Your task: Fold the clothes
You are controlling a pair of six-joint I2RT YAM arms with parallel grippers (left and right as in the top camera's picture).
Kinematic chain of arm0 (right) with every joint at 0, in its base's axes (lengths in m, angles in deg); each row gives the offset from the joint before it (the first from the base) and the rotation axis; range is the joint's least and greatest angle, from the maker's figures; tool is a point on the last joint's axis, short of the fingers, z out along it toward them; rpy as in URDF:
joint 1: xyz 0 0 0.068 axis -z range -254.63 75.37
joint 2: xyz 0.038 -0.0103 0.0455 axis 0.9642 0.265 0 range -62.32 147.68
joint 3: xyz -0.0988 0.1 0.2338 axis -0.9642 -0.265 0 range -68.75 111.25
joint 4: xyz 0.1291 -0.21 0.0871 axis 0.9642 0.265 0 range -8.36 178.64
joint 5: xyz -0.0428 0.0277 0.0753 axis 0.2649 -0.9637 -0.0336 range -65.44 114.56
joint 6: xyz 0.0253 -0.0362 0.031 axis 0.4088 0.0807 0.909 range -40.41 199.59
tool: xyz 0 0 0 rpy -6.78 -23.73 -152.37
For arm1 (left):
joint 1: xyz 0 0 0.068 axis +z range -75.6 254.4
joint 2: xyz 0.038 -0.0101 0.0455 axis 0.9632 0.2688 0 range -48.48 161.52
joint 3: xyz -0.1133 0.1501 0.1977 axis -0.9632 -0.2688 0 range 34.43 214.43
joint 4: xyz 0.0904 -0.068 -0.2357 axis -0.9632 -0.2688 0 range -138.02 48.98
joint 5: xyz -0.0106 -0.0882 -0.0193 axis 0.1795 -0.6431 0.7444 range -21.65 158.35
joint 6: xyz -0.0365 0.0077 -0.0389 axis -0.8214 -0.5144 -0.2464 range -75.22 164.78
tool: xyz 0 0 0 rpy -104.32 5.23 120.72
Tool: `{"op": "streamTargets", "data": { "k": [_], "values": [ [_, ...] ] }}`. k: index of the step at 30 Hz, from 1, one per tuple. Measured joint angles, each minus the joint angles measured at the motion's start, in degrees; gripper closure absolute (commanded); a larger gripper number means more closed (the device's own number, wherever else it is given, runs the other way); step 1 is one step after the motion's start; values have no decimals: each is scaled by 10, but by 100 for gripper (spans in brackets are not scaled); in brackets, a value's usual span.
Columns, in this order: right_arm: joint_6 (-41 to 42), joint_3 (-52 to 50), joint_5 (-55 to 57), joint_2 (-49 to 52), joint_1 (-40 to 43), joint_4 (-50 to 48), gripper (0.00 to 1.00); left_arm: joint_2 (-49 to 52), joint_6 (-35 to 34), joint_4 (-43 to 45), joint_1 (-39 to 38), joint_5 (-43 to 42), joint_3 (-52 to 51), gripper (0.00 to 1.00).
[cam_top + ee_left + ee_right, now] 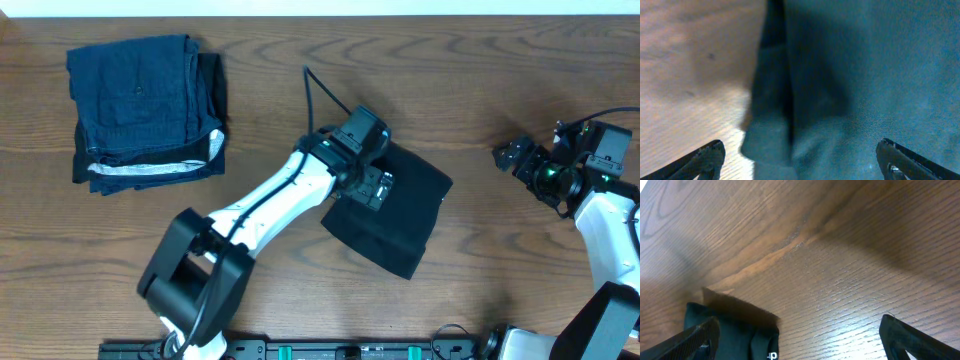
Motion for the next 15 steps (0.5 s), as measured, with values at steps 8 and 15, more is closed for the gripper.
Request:
{"op": "streamTargets", "data": {
  "k": [8,15],
  "values": [
    [0,0,0,0,0,0,1,50,0,1,-7,4,0,2],
    [0,0,0,0,0,0,1,74,-9,5,-7,8,0,2]
  ]
}}
